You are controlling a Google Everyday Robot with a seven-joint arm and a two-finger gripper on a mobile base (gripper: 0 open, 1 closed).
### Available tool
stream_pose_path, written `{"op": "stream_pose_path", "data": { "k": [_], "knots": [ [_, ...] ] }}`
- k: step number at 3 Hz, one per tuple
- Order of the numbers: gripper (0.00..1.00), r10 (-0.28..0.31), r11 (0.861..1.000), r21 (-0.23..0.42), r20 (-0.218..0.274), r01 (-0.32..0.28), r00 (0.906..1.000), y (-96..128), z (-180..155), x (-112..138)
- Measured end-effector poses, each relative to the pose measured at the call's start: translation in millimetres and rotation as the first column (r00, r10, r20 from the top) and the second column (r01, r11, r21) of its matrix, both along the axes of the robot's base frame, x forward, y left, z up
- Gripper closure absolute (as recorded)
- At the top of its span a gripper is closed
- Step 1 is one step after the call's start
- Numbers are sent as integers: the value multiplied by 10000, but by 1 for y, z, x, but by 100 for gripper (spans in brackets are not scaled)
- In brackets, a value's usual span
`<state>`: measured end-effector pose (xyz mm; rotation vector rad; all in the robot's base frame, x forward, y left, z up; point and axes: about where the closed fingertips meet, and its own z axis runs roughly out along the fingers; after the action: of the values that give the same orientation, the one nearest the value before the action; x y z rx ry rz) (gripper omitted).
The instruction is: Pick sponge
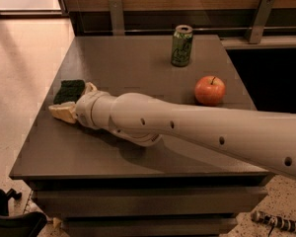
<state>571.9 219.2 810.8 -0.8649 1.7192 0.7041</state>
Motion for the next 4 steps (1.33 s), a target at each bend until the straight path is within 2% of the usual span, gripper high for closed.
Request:
{"op": "stream_pose_path", "data": {
  "k": [1, 2, 3, 4],
  "knots": [
    [83, 0, 10000, 0, 0, 0, 10000, 0, 2, 0],
    [100, 19, 10000, 0, 10, -19, 10000, 1, 2, -1],
    [100, 25, 10000, -1, 13, -25, 10000, 1, 2, -1],
    [100, 74, 9998, -177, 240, -70, 9997, -1, 16, -4]
  ]
}}
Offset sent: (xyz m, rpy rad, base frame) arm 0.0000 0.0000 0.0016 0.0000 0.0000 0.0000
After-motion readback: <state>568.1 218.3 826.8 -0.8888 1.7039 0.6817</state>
